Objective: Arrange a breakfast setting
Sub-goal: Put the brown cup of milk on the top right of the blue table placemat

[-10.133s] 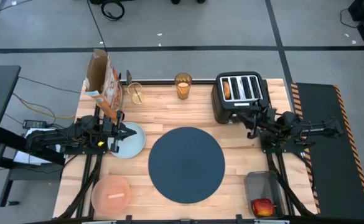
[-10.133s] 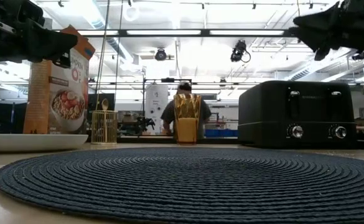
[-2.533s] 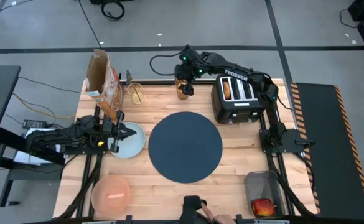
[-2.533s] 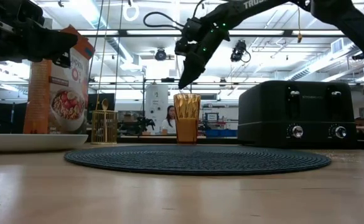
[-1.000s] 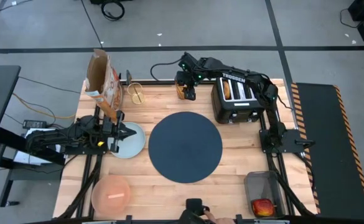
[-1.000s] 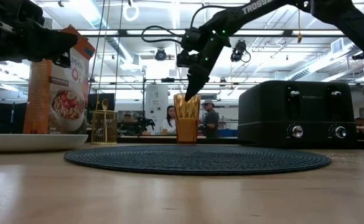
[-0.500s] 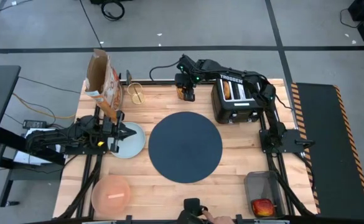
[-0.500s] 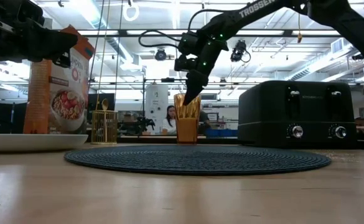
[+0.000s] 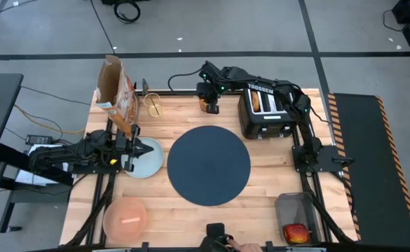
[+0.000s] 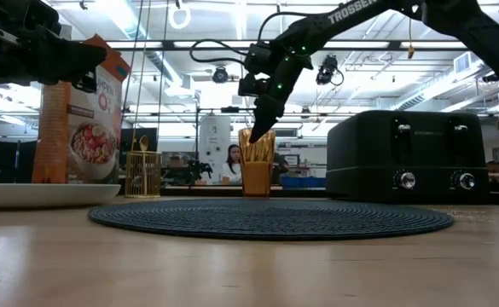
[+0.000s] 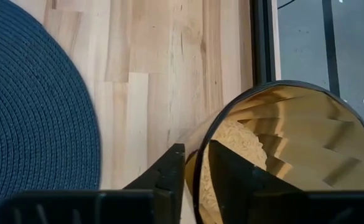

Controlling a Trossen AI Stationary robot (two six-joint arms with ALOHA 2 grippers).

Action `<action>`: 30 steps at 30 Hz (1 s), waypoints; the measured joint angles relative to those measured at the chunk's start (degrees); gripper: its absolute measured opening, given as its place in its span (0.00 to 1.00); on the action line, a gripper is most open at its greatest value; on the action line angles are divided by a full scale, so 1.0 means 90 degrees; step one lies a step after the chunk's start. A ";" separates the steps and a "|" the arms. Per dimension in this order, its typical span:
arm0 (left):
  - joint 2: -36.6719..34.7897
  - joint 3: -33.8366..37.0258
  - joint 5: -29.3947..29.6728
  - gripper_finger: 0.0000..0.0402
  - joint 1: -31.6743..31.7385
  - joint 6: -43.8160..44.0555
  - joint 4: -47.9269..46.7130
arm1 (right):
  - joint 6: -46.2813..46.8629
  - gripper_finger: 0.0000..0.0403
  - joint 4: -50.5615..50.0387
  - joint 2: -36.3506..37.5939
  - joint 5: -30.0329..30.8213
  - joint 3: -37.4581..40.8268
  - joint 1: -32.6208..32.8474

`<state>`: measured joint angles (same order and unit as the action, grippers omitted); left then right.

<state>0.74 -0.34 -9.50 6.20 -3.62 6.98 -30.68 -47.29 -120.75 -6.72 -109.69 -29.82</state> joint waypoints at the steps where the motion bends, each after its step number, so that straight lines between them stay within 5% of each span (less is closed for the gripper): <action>1: -0.0001 -0.0002 0.0000 0.04 0.0001 0.0000 -0.0001 | 0.0002 0.18 0.0000 0.0000 -0.0001 0.0000 0.0000; 11: 0.0000 -0.0002 0.0000 0.04 0.0001 0.0000 -0.0001 | 0.0072 0.05 -0.0019 0.0000 0.0137 0.0000 0.0007; 30: -0.0001 0.0000 0.0000 0.04 -0.0001 0.0000 -0.0002 | 0.0943 0.04 -0.1217 0.1313 0.0699 0.0000 0.0722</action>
<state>0.73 -0.34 -9.50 6.20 -3.62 6.96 -22.18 -58.24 -108.93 -0.43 -109.69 -23.32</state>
